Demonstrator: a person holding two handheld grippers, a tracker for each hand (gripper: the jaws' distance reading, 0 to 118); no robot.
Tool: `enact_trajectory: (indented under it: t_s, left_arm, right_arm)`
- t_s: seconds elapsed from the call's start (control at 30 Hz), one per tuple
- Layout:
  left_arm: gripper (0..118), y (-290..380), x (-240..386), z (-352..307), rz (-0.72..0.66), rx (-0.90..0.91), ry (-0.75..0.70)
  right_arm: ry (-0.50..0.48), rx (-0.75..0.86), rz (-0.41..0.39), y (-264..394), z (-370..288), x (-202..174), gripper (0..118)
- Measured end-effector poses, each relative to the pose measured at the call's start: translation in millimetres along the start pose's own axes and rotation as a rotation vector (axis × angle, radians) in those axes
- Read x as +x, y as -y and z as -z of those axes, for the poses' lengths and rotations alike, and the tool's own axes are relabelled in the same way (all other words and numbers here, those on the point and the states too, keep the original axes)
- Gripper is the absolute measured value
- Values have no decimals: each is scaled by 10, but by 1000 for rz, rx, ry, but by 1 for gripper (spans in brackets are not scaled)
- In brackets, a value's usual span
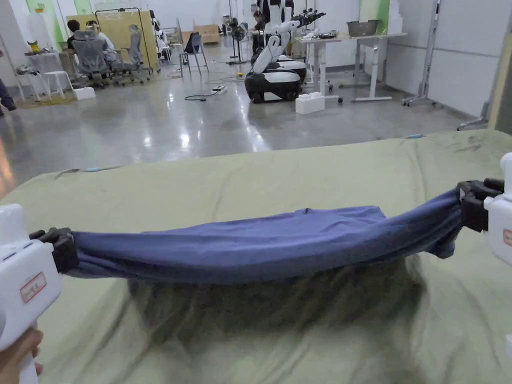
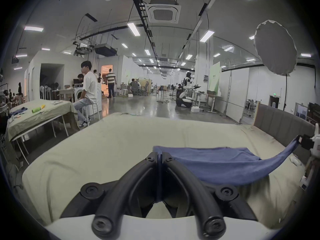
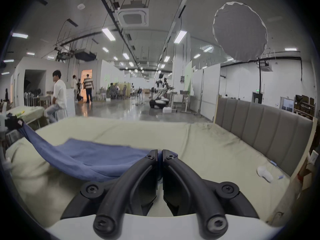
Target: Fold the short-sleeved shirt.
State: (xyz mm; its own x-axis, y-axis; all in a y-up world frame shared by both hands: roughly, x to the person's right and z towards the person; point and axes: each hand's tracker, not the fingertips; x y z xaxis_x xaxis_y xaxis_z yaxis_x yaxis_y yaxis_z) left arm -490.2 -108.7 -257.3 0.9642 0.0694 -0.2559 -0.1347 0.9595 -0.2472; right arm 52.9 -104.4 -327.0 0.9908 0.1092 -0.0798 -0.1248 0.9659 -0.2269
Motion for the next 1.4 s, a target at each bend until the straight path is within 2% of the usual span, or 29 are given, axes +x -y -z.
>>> enact_trajectory:
  t_s: [0.03,0.1,0.23,0.37,0.5,0.57,0.6,0.63,0.67,0.7,0.73,0.77,0.8,0.87,0.97,1.1,1.13,1.17,1.2,1.23,1.3,1.37,1.4]
  left_arm:
    - [3,117,-31,-141,27,-38,-2]
    - [3,328,-110,-414,20,-66,28]
    - [3,683,-126,-831,94,-86,42]
    - [3,913,-170,-1034,148,-100,79]
    - [3,1155,-98,-1007,304,-165,103]
    - [4,1301,-103,-905,272,-210,109]
    - [7,1358,-130,-861,252,-247,96]
    - [26,1396,-188,-855,215,-259,79]
    - [72,1432,-231,-868,160,-239,69]
    - [105,1454,-298,-884,121,-233,54]
    - [117,1469,-350,-878,110,-265,28]
    - [117,1479,-387,-869,103,-297,2]
    - [118,1454,-420,-1003,60,-217,-24]
    - [118,1389,-402,-1107,69,-257,-1]
    - [118,1277,-479,-1311,33,-189,-10]
    - [118,1013,-380,-1830,33,-78,-3]
    - [118,987,-344,-1948,32,-40,12]
    - [104,967,-316,-2049,22,-21,23]
    - [40,952,-275,-2161,21,3,57]
    - [0,948,-222,-2201,43,1,45]
    - [0,983,-173,-2256,65,17,0]
    - [0,1007,-221,-2233,38,-5,41]
    - [0,1025,-231,-2216,21,7,36]
  right_arm:
    - [-13,-24,-26,144,-141,8,6]
    - [-31,-33,-15,399,-441,48,6]
    - [-33,-65,29,750,-868,168,6]
    - [-2,-52,47,913,-1197,322,6]
    - [8,-155,40,1164,-1227,428,6]
    - [-24,-217,49,1329,-1157,439,6]
    - [-23,-224,52,1396,-1154,426,6]
    - [-20,-224,55,1451,-1168,409,6]
    - [-32,-231,63,1492,-1183,400,6]
    - [-40,-235,66,1578,-1161,428,6]
    - [-44,-237,66,1616,-1166,412,6]
    - [-48,-241,61,1637,-1168,394,6]
    - [-52,-242,54,1651,-1170,371,6]
    - [-61,-233,51,1632,-1217,314,6]
    - [-94,-197,85,1486,-1285,250,6]
    - [-144,-76,91,1140,-1521,61,6]
    - [-162,-43,85,1055,-1593,-4,6]
    - [-174,-21,76,989,-1642,-61,6]
    - [-189,2,58,922,-1690,-125,6]
    - [-197,19,44,868,-1747,-206,6]
    - [-226,28,48,783,-1812,-302,6]
    - [-209,41,29,746,-1868,-405,7]
    - [-187,49,26,740,-1893,-441,20]
